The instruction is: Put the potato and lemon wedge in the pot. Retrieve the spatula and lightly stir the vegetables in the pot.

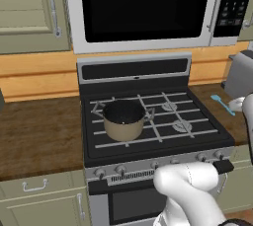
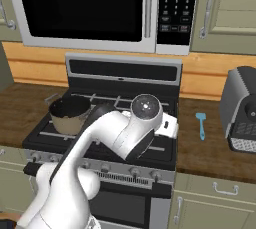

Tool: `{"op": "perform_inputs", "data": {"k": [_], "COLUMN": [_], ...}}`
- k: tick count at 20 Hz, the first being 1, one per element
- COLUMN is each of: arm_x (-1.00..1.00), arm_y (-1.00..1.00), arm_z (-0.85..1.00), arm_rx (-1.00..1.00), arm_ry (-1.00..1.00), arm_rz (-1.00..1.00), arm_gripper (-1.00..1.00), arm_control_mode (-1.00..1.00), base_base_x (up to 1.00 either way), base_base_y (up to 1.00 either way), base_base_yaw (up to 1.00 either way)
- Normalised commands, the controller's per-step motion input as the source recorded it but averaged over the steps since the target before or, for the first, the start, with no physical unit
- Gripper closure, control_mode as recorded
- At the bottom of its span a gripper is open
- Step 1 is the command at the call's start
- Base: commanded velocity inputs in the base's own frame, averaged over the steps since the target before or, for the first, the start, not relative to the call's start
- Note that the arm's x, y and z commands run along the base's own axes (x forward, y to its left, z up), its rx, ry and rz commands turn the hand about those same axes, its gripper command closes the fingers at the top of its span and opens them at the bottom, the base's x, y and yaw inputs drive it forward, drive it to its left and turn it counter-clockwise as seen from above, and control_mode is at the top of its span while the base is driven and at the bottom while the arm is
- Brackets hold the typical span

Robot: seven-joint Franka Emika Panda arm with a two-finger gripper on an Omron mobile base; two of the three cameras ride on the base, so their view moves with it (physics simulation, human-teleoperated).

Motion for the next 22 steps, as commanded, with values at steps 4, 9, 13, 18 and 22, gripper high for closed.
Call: {"op": "perform_inputs", "data": {"k": [4,9,13,18,22], "arm_x": [0.64,0.47,0.46,0.61,0.67], "arm_y": [-0.70,-0.56,-0.49,-0.42,-0.21], "arm_z": [-0.37,-0.46,-0.42,-0.37,-0.29], "arm_rx": [0.00,-0.02,-0.02,-0.01,0.00], "arm_ry": [0.03,0.00,0.00,0.06,0.15], "arm_rz": [-0.02,-0.04,-0.05,-0.04,0.00], "arm_gripper": [-1.00,-1.00,-1.00,-1.00,-1.00], "arm_control_mode": [-1.00,-1.00,-1.00,-1.00,-1.00], "base_base_x": [0.00,0.00,0.00,0.00,0.00], "base_base_y": [0.00,0.00,0.00,0.00,0.00], "base_base_yaw": [0.00,0.00,0.00,0.00,0.00]}}
